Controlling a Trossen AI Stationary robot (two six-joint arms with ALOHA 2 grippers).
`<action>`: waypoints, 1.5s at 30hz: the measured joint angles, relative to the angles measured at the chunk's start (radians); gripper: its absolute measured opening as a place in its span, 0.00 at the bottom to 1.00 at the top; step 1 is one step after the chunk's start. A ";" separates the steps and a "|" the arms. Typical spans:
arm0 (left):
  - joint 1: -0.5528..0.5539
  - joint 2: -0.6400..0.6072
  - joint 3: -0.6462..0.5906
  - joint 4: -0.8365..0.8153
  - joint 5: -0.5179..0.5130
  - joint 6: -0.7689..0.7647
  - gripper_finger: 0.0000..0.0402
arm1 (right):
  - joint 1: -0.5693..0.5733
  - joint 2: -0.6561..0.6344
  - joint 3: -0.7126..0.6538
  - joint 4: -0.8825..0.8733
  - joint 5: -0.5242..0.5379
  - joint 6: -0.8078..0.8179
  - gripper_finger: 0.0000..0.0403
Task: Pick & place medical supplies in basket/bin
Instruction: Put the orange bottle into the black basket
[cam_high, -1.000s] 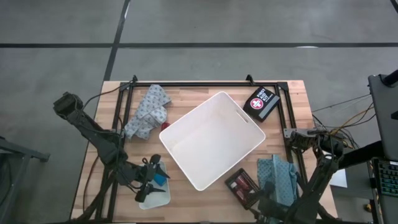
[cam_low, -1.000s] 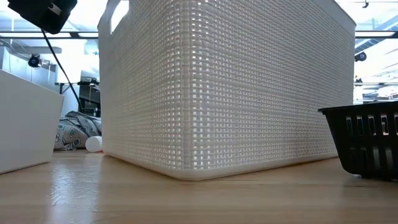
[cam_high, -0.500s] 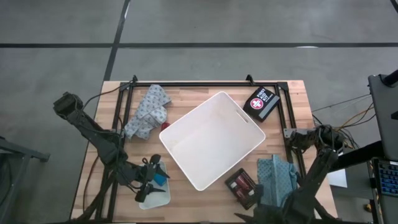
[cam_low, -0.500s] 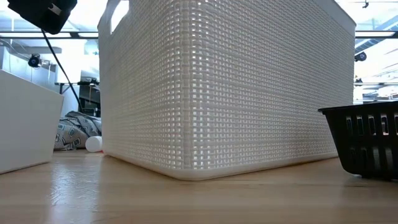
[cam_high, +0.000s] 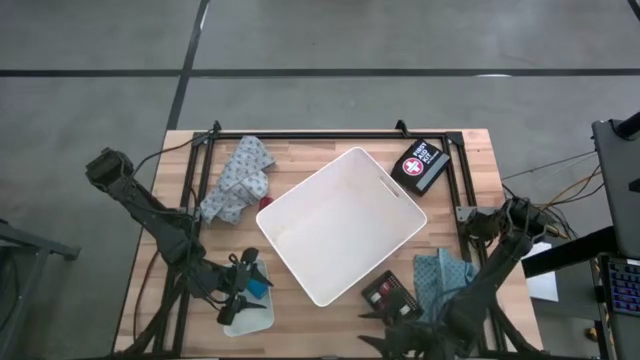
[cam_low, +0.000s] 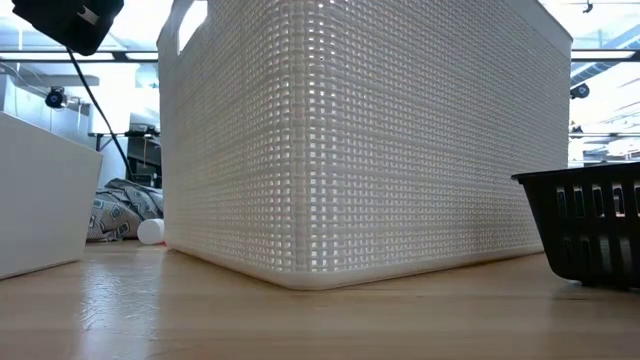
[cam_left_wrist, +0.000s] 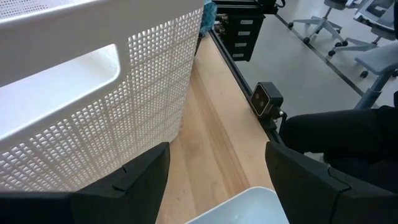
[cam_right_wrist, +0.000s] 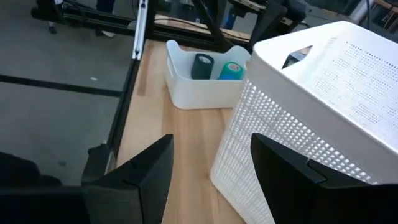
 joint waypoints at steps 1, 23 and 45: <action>0.000 0.000 0.000 0.000 0.000 0.000 0.68 | -0.001 0.000 0.000 0.007 -0.002 0.000 0.52; 0.000 0.000 0.000 0.000 0.000 0.000 0.68 | -0.001 0.001 0.000 0.008 -0.002 0.000 0.52; 0.011 -0.039 0.002 -0.075 0.000 -0.317 0.68 | -0.001 0.002 0.001 0.008 -0.002 0.000 0.52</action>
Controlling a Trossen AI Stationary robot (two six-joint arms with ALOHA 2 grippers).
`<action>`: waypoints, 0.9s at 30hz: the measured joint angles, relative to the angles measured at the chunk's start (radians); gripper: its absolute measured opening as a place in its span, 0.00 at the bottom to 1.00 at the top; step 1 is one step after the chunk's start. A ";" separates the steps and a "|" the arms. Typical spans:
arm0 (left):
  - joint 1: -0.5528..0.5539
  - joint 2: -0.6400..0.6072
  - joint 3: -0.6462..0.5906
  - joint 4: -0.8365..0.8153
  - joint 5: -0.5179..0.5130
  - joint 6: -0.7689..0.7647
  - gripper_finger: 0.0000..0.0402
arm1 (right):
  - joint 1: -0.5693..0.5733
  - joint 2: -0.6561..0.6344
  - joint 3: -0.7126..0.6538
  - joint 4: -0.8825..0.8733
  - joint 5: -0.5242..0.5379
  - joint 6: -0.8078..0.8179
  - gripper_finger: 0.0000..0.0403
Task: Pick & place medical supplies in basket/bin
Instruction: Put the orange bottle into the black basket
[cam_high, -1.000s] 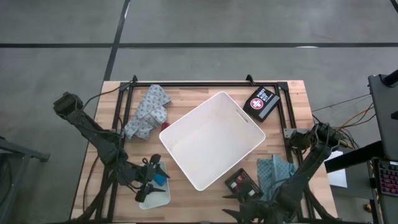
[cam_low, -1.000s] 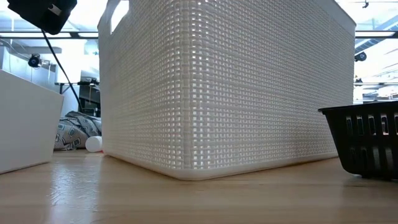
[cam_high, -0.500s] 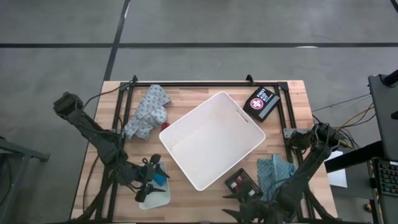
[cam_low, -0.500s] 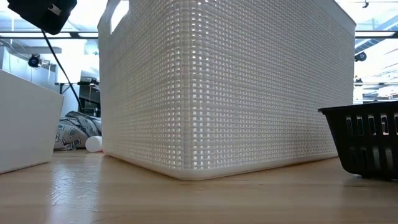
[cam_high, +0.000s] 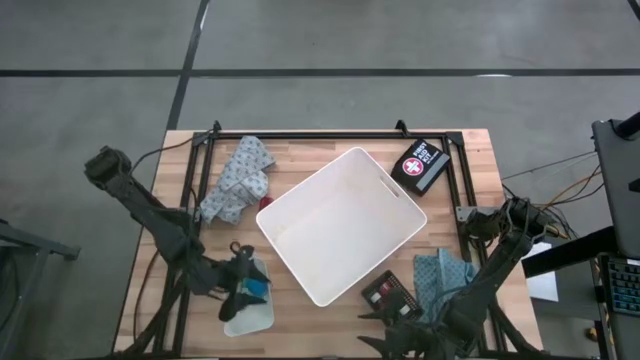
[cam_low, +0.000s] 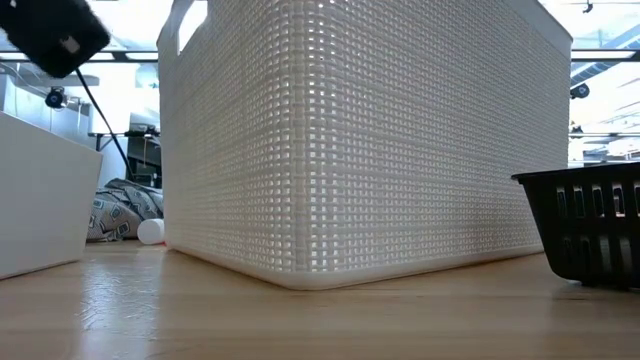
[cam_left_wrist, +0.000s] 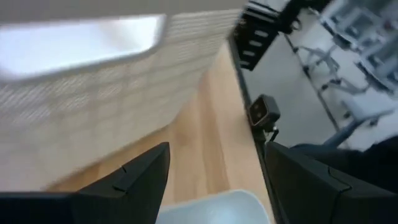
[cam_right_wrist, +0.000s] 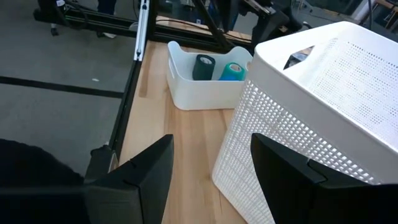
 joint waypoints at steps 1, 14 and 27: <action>0.001 -0.017 0.000 -0.037 0.000 -0.044 0.68 | 0.000 0.000 0.000 0.000 0.000 0.000 0.52; 0.010 -0.245 0.000 -0.511 -0.149 -0.314 0.68 | 0.000 0.000 0.000 -0.001 0.000 0.000 0.52; 0.219 -0.282 -0.002 -0.624 -0.208 -0.296 0.68 | 0.000 0.000 0.000 -0.001 0.000 0.000 0.52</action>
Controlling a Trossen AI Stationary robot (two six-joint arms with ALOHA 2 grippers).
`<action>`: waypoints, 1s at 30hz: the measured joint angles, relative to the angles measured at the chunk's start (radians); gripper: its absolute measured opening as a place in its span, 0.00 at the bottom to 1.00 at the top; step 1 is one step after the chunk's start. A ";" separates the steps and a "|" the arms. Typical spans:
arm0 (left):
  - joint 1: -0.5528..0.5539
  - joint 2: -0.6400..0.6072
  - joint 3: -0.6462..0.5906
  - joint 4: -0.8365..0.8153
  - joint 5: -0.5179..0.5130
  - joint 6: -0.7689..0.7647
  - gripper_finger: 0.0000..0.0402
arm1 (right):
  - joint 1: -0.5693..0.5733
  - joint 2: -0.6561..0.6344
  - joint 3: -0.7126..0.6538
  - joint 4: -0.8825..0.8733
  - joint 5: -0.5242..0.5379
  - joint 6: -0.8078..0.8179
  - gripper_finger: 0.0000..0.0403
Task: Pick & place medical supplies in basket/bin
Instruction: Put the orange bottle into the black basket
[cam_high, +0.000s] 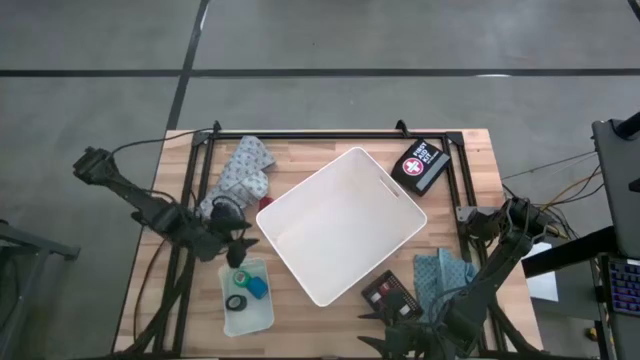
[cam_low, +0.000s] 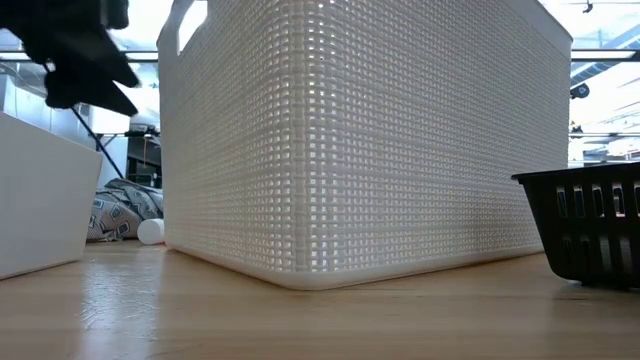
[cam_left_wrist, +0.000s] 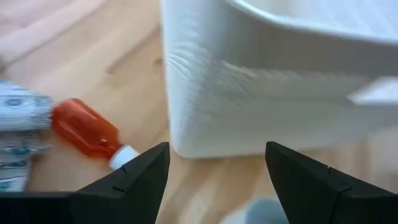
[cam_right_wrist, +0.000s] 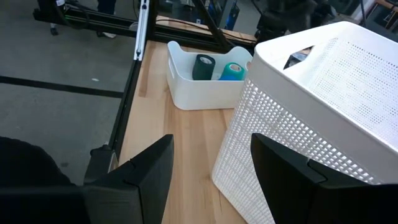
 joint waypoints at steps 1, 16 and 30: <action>0.027 0.000 0.000 0.000 0.001 -0.002 0.68 | 0.000 0.000 0.000 0.000 0.000 0.000 0.52; 0.192 0.000 0.000 -0.155 0.011 -0.004 0.68 | 0.000 0.000 0.000 0.000 0.000 0.000 0.52; 0.410 0.000 -0.158 -0.059 0.175 -0.176 0.68 | 0.000 0.000 -0.001 0.000 0.000 0.000 0.52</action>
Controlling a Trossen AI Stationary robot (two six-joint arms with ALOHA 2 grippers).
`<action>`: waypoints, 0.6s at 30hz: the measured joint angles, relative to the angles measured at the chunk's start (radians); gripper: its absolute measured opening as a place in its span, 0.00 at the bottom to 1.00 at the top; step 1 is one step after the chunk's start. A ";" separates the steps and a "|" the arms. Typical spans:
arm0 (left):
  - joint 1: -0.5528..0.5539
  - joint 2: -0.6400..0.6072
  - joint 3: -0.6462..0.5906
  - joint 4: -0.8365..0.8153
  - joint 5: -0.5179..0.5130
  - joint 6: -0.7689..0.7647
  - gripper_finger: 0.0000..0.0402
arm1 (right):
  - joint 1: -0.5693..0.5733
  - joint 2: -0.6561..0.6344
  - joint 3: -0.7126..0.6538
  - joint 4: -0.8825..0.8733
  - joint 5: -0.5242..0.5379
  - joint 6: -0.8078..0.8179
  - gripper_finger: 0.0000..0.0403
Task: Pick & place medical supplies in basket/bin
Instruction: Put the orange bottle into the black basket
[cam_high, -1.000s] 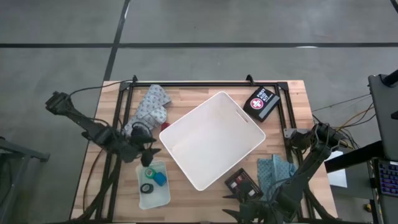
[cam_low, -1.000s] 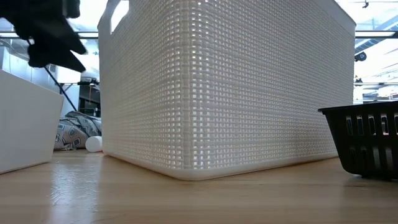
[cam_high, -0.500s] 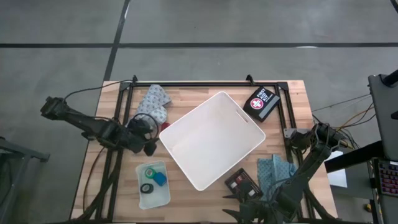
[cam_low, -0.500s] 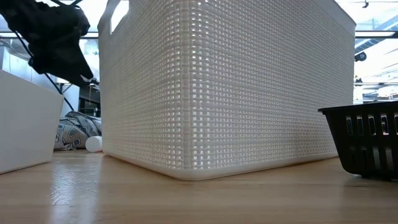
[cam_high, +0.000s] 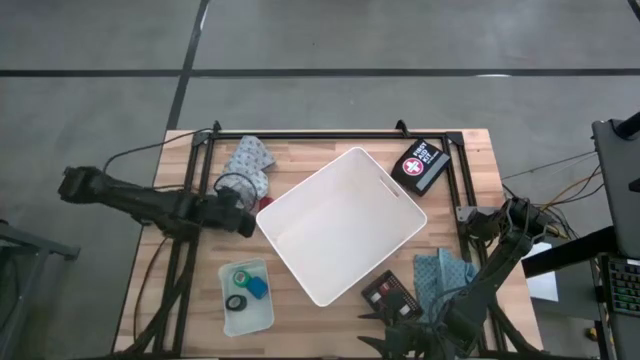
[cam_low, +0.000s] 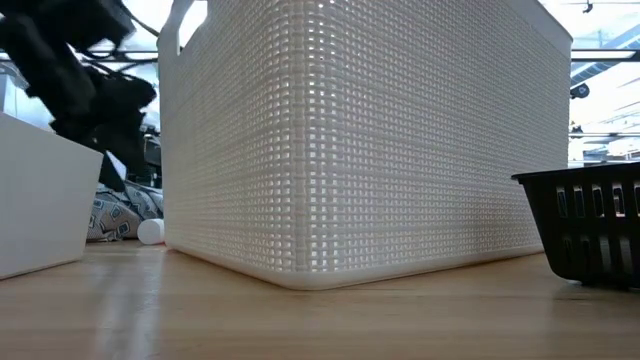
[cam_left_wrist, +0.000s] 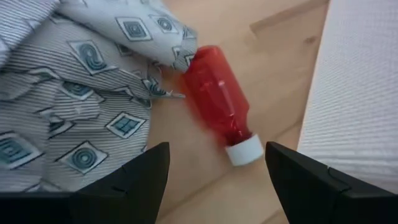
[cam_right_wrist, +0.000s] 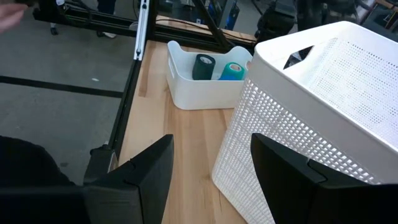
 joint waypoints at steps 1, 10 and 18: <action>0.031 0.000 -0.007 0.023 0.027 0.028 0.68 | 0.000 0.000 0.000 0.000 0.000 0.000 0.52; 0.272 0.000 -0.045 0.147 0.198 0.211 0.68 | 0.000 0.000 0.000 0.000 0.000 0.000 0.52; 0.286 0.037 -0.045 0.232 0.260 0.217 0.66 | 0.000 0.000 0.000 0.000 0.000 0.000 0.52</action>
